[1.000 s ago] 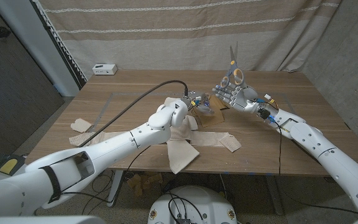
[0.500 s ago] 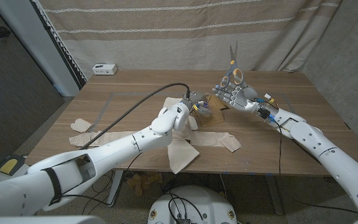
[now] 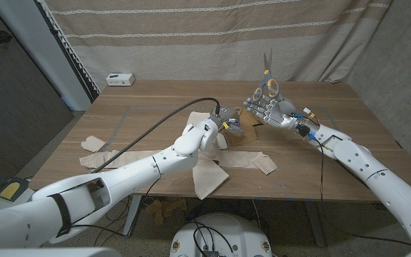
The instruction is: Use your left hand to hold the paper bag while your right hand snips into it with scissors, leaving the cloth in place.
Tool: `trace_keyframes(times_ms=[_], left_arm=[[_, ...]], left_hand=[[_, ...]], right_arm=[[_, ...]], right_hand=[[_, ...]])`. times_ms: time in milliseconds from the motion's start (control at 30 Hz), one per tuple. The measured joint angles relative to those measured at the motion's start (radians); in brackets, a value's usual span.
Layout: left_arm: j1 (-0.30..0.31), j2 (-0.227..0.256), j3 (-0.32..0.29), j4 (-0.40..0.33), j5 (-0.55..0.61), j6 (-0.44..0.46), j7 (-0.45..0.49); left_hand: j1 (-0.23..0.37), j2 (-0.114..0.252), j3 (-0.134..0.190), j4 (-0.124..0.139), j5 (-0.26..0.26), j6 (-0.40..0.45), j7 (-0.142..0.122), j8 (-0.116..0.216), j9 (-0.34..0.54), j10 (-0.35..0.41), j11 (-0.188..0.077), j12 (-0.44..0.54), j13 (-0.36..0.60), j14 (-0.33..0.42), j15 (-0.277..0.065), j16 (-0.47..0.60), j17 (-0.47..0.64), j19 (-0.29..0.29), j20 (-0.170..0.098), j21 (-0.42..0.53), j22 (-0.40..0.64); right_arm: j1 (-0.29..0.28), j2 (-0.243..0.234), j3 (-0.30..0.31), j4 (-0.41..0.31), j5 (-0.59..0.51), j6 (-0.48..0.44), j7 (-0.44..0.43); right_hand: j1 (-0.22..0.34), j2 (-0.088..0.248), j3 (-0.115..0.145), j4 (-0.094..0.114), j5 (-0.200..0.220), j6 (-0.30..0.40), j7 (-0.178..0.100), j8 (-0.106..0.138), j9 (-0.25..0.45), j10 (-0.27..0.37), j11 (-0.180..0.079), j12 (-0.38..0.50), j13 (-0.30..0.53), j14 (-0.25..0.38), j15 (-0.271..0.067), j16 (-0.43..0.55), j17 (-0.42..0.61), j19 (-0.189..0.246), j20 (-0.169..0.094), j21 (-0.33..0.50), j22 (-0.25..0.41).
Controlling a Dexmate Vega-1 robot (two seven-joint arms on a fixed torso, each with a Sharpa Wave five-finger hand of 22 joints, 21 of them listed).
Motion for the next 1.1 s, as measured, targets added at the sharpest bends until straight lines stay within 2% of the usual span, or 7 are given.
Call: trace_keyframes(times_ms=[233,767,1100], left_arm=[[0.005,0.000,-0.006,-0.001,0.002,-0.012,-0.006],[0.022,-0.003,-0.013,-0.006,0.030,-0.027,-0.022],[0.029,-0.016,-0.014,-0.001,0.045,-0.014,-0.026]], left_hand=[[0.000,0.000,-0.007,0.002,0.000,0.036,0.000,0.011,0.000,0.028,-0.004,0.011,0.007,0.014,0.000,0.000,0.000,0.013,-0.012,0.000,0.000],[0.000,0.000,-0.011,-0.003,0.000,0.045,0.002,0.011,0.000,0.039,-0.004,0.011,0.014,0.020,-0.005,0.000,0.000,0.012,-0.012,-0.008,0.000],[0.000,0.000,-0.011,-0.003,0.000,0.057,0.015,0.011,0.001,0.052,-0.006,0.018,0.019,0.030,-0.005,0.007,0.005,0.016,-0.009,-0.008,0.000]], right_arm=[[-0.005,-0.002,0.003,-0.005,0.000,0.003,-0.005],[-0.006,-0.005,0.004,-0.012,0.000,0.004,-0.007],[-0.005,-0.005,0.005,-0.011,0.003,0.004,-0.008]], right_hand=[[0.000,0.000,0.000,0.000,0.000,0.000,0.000,0.000,0.000,0.000,0.000,-0.003,0.000,0.000,0.000,0.000,0.000,0.000,0.000,0.000,0.000],[-0.004,0.004,0.000,0.000,0.000,0.000,0.000,0.000,0.000,0.000,0.000,-0.006,0.005,0.000,0.000,0.000,-0.005,0.000,0.000,-0.004,0.000],[-0.004,0.004,0.000,0.000,0.000,0.000,0.000,0.000,0.000,-0.002,0.002,-0.003,0.005,0.000,0.000,0.004,-0.005,0.000,0.000,-0.004,0.000]])
